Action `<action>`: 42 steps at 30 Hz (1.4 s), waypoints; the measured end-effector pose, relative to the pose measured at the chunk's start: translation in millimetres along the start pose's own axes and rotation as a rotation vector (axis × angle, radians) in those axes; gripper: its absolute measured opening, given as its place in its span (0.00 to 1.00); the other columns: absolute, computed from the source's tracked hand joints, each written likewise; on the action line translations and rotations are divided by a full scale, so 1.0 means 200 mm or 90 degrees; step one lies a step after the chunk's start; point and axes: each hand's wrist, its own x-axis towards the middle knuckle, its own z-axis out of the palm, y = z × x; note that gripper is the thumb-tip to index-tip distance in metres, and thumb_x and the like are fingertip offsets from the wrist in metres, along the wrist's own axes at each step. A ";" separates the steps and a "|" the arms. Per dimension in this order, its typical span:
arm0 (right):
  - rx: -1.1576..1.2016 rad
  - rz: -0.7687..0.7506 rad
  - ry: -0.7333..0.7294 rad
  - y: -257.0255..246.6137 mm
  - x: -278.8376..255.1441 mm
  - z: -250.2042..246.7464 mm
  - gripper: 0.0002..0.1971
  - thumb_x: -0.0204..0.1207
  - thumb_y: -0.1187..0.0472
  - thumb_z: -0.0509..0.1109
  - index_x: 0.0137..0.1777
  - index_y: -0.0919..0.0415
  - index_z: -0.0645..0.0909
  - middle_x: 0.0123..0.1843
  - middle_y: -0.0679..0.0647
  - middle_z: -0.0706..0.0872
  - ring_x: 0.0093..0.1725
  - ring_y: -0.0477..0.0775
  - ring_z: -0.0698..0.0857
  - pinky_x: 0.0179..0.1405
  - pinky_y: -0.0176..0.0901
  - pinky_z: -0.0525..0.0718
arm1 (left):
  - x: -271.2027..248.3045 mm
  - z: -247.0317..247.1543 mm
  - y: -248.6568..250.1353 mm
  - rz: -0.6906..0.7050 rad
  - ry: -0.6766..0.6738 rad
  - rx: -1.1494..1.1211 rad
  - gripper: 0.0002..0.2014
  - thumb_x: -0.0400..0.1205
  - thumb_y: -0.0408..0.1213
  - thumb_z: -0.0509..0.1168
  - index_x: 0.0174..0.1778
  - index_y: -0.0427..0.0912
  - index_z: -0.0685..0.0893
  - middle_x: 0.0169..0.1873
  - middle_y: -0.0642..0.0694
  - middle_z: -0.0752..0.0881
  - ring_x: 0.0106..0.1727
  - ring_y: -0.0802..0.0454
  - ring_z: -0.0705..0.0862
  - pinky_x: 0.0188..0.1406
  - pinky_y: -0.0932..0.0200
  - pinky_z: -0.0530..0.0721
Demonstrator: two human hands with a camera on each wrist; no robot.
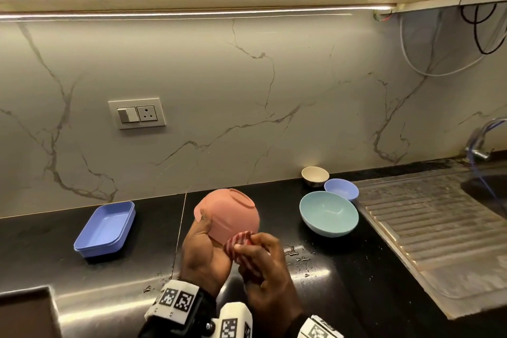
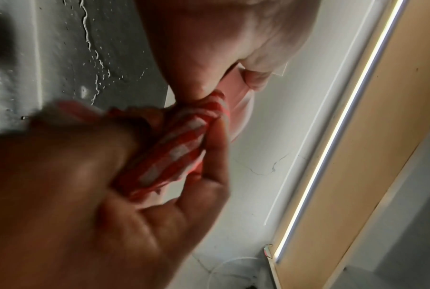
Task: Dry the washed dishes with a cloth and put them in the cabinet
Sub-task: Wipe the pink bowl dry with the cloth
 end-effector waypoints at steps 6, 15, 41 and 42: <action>0.051 0.117 0.062 0.07 0.12 -0.16 0.29 0.70 0.77 0.70 0.58 0.40 0.82 0.62 0.50 0.78 0.61 0.45 0.84 0.62 0.39 0.84 | 0.04 -0.09 0.03 0.029 0.026 -0.016 0.25 0.90 0.51 0.52 0.80 0.42 0.72 0.68 0.31 0.83 0.64 0.31 0.82 0.48 0.32 0.84; 0.098 0.188 -0.126 0.09 -0.02 -0.14 0.29 0.63 0.78 0.66 0.57 0.46 0.83 0.57 0.45 0.81 0.55 0.47 0.86 0.57 0.43 0.86 | 0.05 -0.07 0.03 0.033 -0.015 -0.014 0.25 0.89 0.53 0.53 0.79 0.45 0.75 0.66 0.33 0.86 0.64 0.32 0.83 0.48 0.33 0.86; -0.021 0.348 -0.264 0.15 0.15 -0.41 0.59 0.55 0.27 0.81 0.83 0.32 0.52 0.83 0.38 0.65 0.80 0.41 0.67 0.81 0.51 0.69 | 0.02 -0.06 -0.08 -0.089 -0.026 0.165 0.27 0.90 0.54 0.50 0.69 0.35 0.80 0.60 0.30 0.88 0.65 0.31 0.84 0.56 0.35 0.83; 0.000 0.350 -0.250 0.13 0.17 -0.41 0.59 0.54 0.28 0.82 0.83 0.32 0.52 0.83 0.37 0.65 0.79 0.40 0.68 0.80 0.51 0.71 | 0.01 -0.05 -0.07 -0.087 -0.041 0.165 0.27 0.90 0.54 0.50 0.71 0.36 0.79 0.61 0.31 0.88 0.65 0.31 0.84 0.57 0.34 0.84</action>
